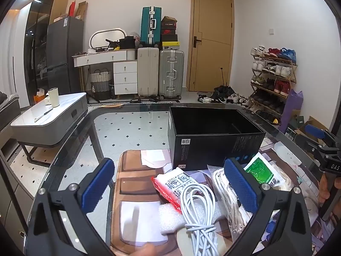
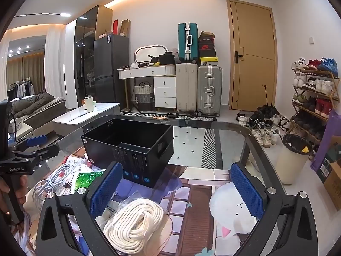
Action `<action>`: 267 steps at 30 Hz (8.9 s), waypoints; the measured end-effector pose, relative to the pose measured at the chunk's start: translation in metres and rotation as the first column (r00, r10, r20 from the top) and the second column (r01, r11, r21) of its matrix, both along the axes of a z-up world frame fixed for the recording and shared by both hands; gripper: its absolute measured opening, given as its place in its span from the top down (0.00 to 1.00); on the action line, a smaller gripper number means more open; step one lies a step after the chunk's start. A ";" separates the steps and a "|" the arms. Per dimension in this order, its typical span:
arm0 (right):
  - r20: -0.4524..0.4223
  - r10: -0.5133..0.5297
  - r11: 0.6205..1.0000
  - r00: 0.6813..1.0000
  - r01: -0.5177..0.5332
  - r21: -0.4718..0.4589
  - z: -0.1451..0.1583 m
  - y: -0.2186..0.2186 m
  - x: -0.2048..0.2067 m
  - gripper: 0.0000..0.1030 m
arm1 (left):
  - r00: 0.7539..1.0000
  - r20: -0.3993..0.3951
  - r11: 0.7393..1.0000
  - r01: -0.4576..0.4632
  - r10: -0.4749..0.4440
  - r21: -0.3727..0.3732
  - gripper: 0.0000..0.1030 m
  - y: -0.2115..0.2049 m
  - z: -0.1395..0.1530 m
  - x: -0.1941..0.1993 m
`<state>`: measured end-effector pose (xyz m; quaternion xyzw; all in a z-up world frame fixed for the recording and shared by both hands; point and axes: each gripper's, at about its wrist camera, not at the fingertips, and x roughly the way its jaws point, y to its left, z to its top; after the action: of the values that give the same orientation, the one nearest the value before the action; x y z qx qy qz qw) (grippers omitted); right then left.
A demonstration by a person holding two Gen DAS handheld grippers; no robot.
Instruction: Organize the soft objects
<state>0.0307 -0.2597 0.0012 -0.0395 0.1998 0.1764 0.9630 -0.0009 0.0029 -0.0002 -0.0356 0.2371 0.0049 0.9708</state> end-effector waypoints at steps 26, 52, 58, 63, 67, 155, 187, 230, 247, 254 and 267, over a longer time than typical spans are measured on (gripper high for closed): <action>0.015 0.001 1.000 1.000 -0.001 0.019 0.002 -0.005 -0.003 0.00 | 0.999 0.038 1.000 -0.009 0.008 0.014 0.00 -0.003 0.004 -0.006; 0.011 -0.007 1.000 1.000 0.006 0.020 0.001 -0.005 0.000 0.00 | 0.998 0.056 1.000 0.012 -0.013 0.017 0.00 -0.005 0.005 -0.009; 0.009 -0.006 1.000 1.000 0.005 0.020 0.001 -0.004 -0.001 0.00 | 0.999 0.050 1.000 0.010 -0.010 0.010 0.00 -0.006 0.005 -0.010; 0.009 -0.004 1.000 1.000 0.004 0.019 0.001 -0.002 -0.001 0.00 | 0.999 0.042 1.000 0.018 -0.018 -0.004 0.00 -0.006 0.005 -0.009; 0.010 -0.003 1.000 1.000 0.003 0.019 0.001 -0.002 -0.001 0.00 | 0.999 0.037 1.000 0.026 -0.026 0.000 0.00 -0.007 0.005 -0.009; -0.468 0.099 0.981 0.878 -0.166 -0.103 -0.061 0.033 0.017 0.59 | 0.924 -0.307 0.969 0.245 -0.229 0.014 0.44 -0.018 -0.027 0.002; -0.466 0.104 0.980 0.879 -0.169 -0.102 -0.061 0.032 0.016 0.65 | 0.929 -0.314 0.979 0.204 -0.196 -0.008 0.69 0.000 -0.026 -0.016; -0.407 0.192 0.979 0.893 -0.201 0.021 0.025 0.043 -0.026 0.66 | 0.941 -0.281 0.982 0.180 -0.187 -0.051 0.70 -0.028 0.032 -0.016; -0.376 0.227 0.970 0.898 -0.244 0.004 0.067 0.062 -0.004 0.66 | 0.951 -0.245 0.982 0.189 -0.187 -0.017 0.70 -0.039 0.074 0.015; -0.366 0.228 0.970 0.902 -0.243 0.005 0.081 0.064 0.011 0.66 | 0.953 -0.238 0.982 0.190 -0.187 -0.013 0.70 -0.036 0.084 0.032; -0.362 0.224 0.972 0.905 -0.236 0.012 0.097 0.069 0.045 0.66 | 0.951 -0.233 0.978 0.208 -0.205 -0.010 0.70 -0.040 0.097 0.071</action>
<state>0.0757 -0.1903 0.0985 -0.0452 0.3698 0.2897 0.8817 0.0705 -0.0374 0.0969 -0.0027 0.3516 -0.0906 0.9318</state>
